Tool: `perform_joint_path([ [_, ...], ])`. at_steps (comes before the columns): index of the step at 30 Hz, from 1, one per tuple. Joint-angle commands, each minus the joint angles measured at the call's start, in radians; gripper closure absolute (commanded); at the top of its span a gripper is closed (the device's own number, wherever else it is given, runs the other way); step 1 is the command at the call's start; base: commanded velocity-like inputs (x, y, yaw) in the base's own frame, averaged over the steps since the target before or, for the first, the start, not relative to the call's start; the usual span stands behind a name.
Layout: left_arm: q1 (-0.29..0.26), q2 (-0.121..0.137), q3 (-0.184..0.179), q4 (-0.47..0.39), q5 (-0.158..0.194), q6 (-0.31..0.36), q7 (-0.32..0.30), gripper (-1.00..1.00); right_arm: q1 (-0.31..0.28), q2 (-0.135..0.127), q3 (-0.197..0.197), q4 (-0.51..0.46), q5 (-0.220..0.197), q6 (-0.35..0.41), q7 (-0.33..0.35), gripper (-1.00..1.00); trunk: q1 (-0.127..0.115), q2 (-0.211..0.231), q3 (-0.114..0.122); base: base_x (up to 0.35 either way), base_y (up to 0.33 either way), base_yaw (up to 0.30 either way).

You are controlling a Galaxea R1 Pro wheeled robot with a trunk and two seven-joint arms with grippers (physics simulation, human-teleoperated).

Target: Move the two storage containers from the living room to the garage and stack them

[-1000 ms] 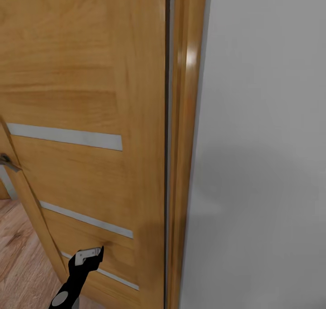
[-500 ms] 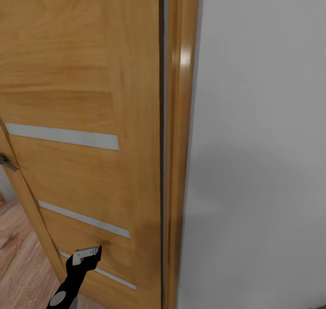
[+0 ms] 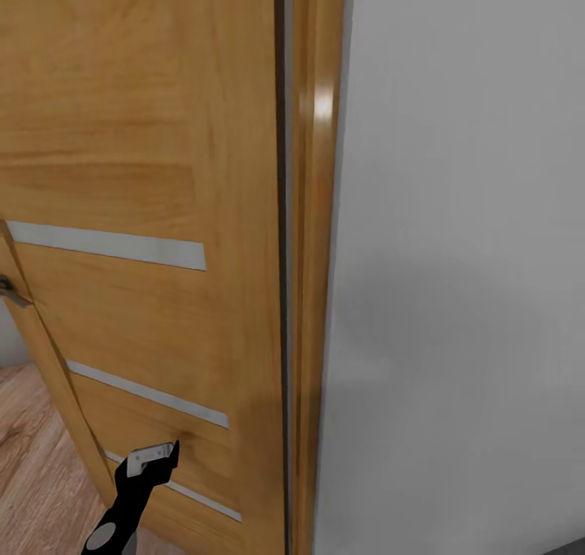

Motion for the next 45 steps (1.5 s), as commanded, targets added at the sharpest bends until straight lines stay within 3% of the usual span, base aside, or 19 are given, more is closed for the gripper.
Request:
perform_joint_path([
  [1,0.0,-0.001,-0.089,0.0,0.003,-0.004,-0.007,-1.0,0.0,0.0,0.0,-0.001,0.0,0.003,0.003,-1.0,0.0,0.0,-0.001,0.0,0.0,-0.003],
  [45,0.0,-0.001,-0.089,0.0,0.004,-0.004,-0.008,-1.0,0.0,-0.002,0.0,-0.003,0.0,0.003,0.003,-1.0,0.0,0.0,-0.001,0.0,0.0,0.0],
])
